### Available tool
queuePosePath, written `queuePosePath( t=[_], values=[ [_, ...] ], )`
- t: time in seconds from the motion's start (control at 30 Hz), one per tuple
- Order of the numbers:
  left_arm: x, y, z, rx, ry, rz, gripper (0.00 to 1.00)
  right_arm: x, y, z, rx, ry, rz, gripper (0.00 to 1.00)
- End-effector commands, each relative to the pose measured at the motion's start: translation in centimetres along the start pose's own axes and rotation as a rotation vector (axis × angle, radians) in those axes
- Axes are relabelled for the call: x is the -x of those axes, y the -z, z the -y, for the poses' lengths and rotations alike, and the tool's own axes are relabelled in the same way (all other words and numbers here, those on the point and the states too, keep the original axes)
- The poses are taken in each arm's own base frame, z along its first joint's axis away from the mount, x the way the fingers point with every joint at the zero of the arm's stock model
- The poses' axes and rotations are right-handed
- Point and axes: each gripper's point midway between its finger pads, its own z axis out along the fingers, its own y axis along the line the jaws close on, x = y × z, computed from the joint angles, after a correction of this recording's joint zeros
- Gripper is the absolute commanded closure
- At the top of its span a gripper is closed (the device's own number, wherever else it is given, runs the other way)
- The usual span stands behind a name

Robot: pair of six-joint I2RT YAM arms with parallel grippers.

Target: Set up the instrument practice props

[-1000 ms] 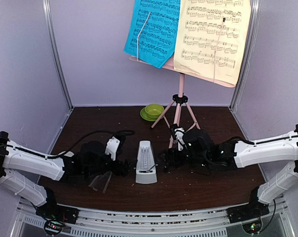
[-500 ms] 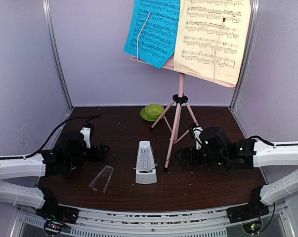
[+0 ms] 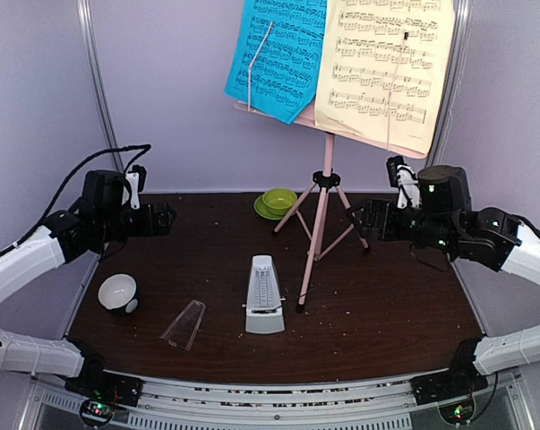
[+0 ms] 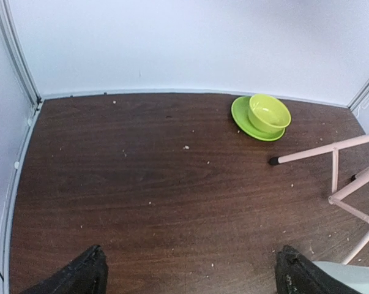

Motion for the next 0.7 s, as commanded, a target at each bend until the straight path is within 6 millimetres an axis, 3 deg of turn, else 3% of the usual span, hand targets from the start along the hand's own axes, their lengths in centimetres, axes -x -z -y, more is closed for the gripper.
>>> queuePosePath(
  t=[0.0,0.17,0.3,0.5,0.67],
  values=[
    [2.2,0.9,1.3,-0.041,-0.051,-0.050,0.02,0.6,2.1,1.0,0.016,0.011,0.018,0.00],
    [4.5,2.1,2.6,-0.085,-0.041,-0.055,0.02,0.0,3.7,1.5,0.046,0.005,0.036,0.00],
    [3.6,3.0,3.2,-0.139,-0.008,-0.061,0.02,-1.1,4.4,2.3,0.061,-0.003,0.047,0.00],
    [-1.2,3.9,0.7,-0.080,0.093,-0.085,0.02,-4.3,4.3,3.5,0.082,-0.081,0.033,0.00],
    [-7.9,3.1,-1.3,-0.044,0.176,-0.165,0.02,-7.8,3.4,4.9,0.070,-0.124,-0.001,0.00]
  ],
)
